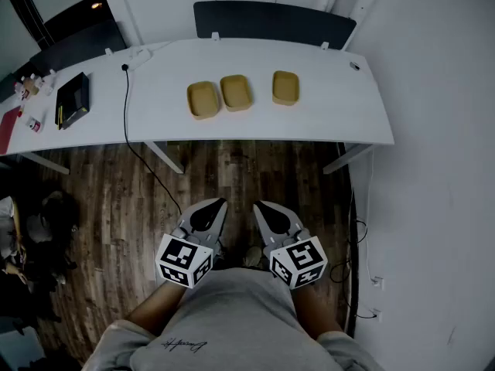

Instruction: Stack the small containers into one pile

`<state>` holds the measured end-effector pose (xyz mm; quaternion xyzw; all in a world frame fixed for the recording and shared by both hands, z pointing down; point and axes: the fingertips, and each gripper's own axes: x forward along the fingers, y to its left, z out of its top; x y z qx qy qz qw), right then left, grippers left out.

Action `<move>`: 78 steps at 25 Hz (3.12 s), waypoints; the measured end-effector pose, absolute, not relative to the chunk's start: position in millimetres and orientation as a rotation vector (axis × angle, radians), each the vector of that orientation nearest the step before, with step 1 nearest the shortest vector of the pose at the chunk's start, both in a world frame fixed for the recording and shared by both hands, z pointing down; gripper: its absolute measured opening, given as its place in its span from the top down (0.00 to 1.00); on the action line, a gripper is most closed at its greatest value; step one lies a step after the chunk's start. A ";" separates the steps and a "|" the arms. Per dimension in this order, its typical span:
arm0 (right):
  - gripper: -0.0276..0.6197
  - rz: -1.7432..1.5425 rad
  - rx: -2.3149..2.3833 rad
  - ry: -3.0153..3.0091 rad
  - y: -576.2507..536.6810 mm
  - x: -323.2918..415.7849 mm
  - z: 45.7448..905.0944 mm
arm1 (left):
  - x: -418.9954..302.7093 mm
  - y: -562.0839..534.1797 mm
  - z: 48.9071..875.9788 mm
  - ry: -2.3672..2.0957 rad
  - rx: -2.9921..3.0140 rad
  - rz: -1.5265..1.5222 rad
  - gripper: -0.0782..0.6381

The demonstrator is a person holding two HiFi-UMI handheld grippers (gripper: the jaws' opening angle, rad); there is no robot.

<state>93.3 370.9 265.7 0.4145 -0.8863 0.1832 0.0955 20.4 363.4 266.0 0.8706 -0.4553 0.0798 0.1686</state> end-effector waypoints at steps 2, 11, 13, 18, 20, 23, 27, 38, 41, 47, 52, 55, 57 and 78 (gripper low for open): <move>0.93 0.542 1.231 -2.625 369.4 91.2 265.3 | 18.2 362.0 265.7 -1.292 2.475 0.226 0.89; 0.93 0.535 1.254 -2.615 363.1 84.7 265.1 | 12.4 356.2 263.8 -1.279 2.484 0.219 0.89; 0.93 0.547 1.271 -2.617 361.3 82.6 264.7 | 10.9 355.2 264.1 -1.270 2.487 0.216 0.89; 0.93 0.549 1.320 -2.592 355.6 76.8 264.6 | 4.7 352.2 264.6 -1.236 2.498 0.216 0.89; 0.93 0.531 1.315 -2.581 354.4 71.3 265.9 | 0.5 350.5 265.6 -1.222 2.499 0.212 0.89; 0.93 0.539 1.307 -2.571 353.2 60.9 268.6 | -7.1 347.5 267.2 -1.200 2.500 0.206 0.89; 0.93 0.549 1.324 -2.562 349.8 47.4 267.8 | -19.9 342.3 268.7 -1.176 2.514 0.228 0.89; 0.93 0.555 1.358 -2.538 344.6 18.2 270.5 | -52.8 339.0 274.9 -1.131 2.518 0.229 0.89; 0.93 0.550 1.355 -2.535 341.5 13.8 269.7 | -55.2 335.8 273.7 -1.123 2.522 0.218 0.89; 0.93 0.551 1.363 -2.525 326.8 15.0 272.7 | -53.6 323.6 275.8 -1.099 2.527 0.213 0.89; 0.93 0.548 1.362 -2.519 309.8 19.6 275.4 | -47.3 305.8 283.8 -1.064 2.527 0.223 0.89; 0.93 0.561 1.385 -2.517 294.2 31.0 278.9 | -38.4 290.3 284.0 -1.055 2.538 0.221 0.89; 0.93 0.575 1.392 -2.522 281.9 38.7 282.6 | -32.4 277.2 284.0 -1.055 2.543 0.215 0.89; 0.93 0.543 1.415 -2.526 91.4 146.0 284.6 | 53.3 89.0 283.3 -1.149 2.501 0.231 0.89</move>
